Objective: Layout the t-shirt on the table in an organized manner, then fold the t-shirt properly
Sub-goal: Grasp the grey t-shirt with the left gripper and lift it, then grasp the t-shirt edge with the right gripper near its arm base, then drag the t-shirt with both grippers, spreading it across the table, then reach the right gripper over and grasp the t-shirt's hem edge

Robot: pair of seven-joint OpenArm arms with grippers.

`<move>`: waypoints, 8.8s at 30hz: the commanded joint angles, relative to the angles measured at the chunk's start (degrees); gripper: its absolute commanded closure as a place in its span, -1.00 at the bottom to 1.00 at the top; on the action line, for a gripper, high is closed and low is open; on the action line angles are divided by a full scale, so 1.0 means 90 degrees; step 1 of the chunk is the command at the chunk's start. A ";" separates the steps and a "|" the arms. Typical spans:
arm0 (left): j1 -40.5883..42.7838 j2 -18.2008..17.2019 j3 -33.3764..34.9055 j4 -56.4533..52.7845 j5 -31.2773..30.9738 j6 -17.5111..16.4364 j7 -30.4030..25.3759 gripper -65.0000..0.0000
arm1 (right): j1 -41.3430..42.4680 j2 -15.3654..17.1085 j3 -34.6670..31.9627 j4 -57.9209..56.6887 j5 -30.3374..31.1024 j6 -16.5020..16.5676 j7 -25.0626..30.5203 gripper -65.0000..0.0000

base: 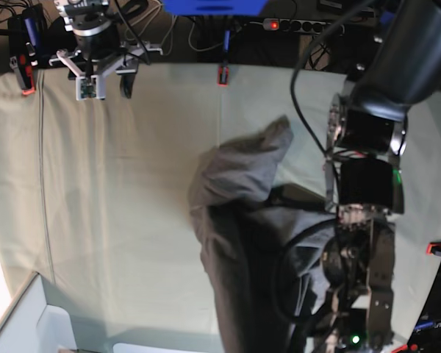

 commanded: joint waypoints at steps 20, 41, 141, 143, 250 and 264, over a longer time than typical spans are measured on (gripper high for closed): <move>-0.0933 0.0845 0.0158 -0.1699 0.0002 -0.0057 -0.0226 0.99 | -0.0049 0.0012 0.0002 0.0074 -0.0018 0.0023 0.0118 0.13; -0.0787 0.0504 0.1760 -0.3750 -0.0935 -0.0038 -0.1799 -0.81 | 0.0195 0.0022 -0.0535 0.0084 -0.0018 0.0023 -0.0293 0.13; 0.1450 -0.0903 -0.1571 -0.6534 -0.0945 -0.0057 -0.1838 -0.80 | 0.0303 0.0363 -0.0310 -0.0375 0.0001 0.0014 0.0665 1.00; 0.1460 -0.0884 -0.1590 -0.6553 -0.0965 -0.0057 -0.1838 -0.80 | 0.0313 0.0363 -0.0310 -0.0375 0.0001 0.0014 0.0665 1.00; 0.6930 -0.1391 -0.5820 0.0939 -0.1375 -0.0057 -0.0314 0.99 | 0.3604 0.0559 -0.5751 -0.4087 -0.0018 -0.0006 0.1358 -0.12; 0.7027 -0.1284 -0.5820 0.0782 -0.1356 -0.0057 -0.0314 0.99 | 0.4269 -0.0184 -0.5751 -0.5279 -0.0018 -0.0006 0.1358 -0.12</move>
